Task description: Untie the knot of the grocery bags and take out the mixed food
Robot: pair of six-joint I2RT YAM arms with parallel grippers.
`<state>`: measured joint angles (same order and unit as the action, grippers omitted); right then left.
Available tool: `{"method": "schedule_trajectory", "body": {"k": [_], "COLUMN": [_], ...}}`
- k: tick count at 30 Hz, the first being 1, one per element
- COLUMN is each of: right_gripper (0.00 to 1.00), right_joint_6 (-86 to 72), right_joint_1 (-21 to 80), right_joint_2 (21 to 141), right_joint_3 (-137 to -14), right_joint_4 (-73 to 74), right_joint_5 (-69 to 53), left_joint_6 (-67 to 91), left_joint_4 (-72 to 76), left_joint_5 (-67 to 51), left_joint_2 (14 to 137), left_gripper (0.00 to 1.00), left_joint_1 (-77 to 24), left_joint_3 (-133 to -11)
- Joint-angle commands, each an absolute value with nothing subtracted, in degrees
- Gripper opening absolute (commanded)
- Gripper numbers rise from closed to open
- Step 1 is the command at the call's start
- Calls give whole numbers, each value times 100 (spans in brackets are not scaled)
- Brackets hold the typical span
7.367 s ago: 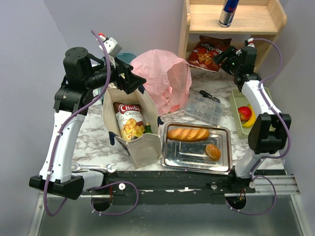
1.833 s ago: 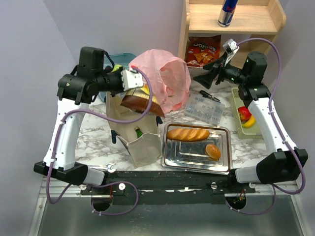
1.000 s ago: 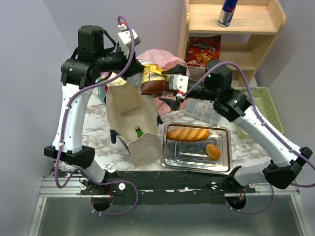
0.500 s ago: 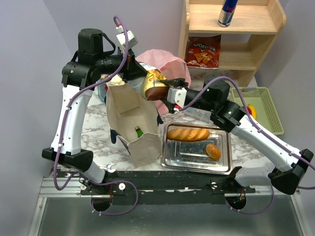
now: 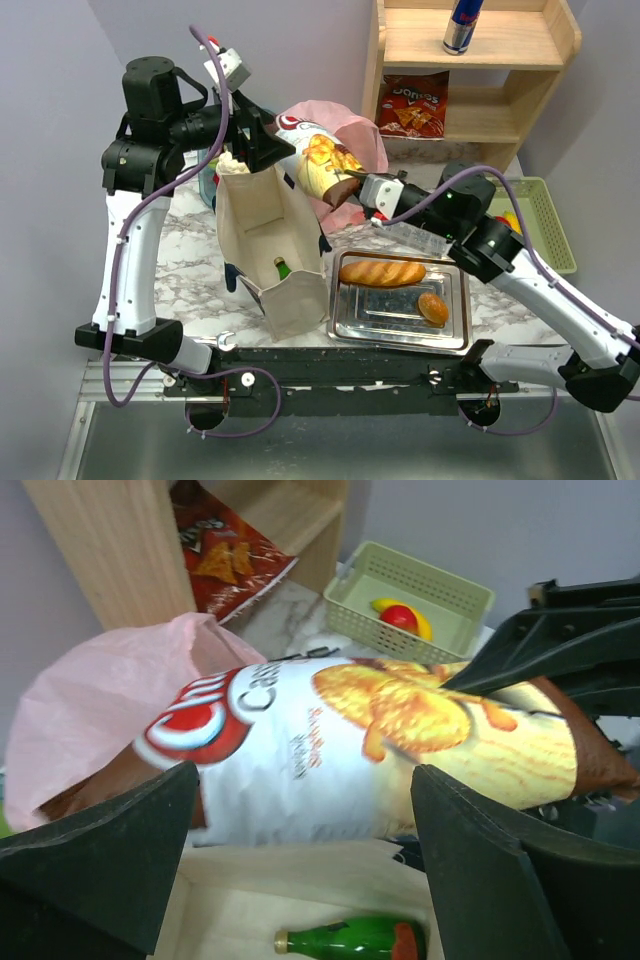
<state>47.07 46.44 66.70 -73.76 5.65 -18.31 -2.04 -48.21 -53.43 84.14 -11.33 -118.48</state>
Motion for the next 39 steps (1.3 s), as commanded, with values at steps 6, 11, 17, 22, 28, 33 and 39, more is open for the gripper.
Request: {"method": "schedule_trajectory", "body": {"k": [6, 11, 17, 22, 28, 33, 39], "right_gripper": [1, 1, 1, 1, 1, 1, 1], "right_joint_6": [4658, 4754, 4884, 5630, 6315, 6647, 7156], "right_joint_1": [3923, 3453, 2909, 2777, 2350, 1484, 532], "right_joint_2": [6028, 6009, 6099, 6228, 6815, 7541, 8124], "right_joint_3": [-8094, -8379, -8542, -8259, -8549, -9144, -9528], "right_joint_4": [2785, 3815, 3885, 3195, 2709, 2557, 2231], "right_joint_5": [-422, 319, 975, 1532, 1574, 989, -358], "left_joint_6": [-185, -82, -31, 121, 27, 26, -133], "left_joint_4": [-4193, -4142, -3990, -3799, -3676, -3599, -3627], "left_joint_5": [-5006, -5199, -5336, -5413, -5362, -5332, -5257], "left_joint_2": [8126, 8214, 8211, 8139, 7938, 7831, 7822], "left_gripper": [93, 98, 98, 98, 98, 99, 99], "left_joint_1": [-1002, -1002, -1002, -1010, -1011, -1008, -1011], "left_joint_3": [-11532, -11490, -11367, -11127, -10814, -10622, -10558]}}
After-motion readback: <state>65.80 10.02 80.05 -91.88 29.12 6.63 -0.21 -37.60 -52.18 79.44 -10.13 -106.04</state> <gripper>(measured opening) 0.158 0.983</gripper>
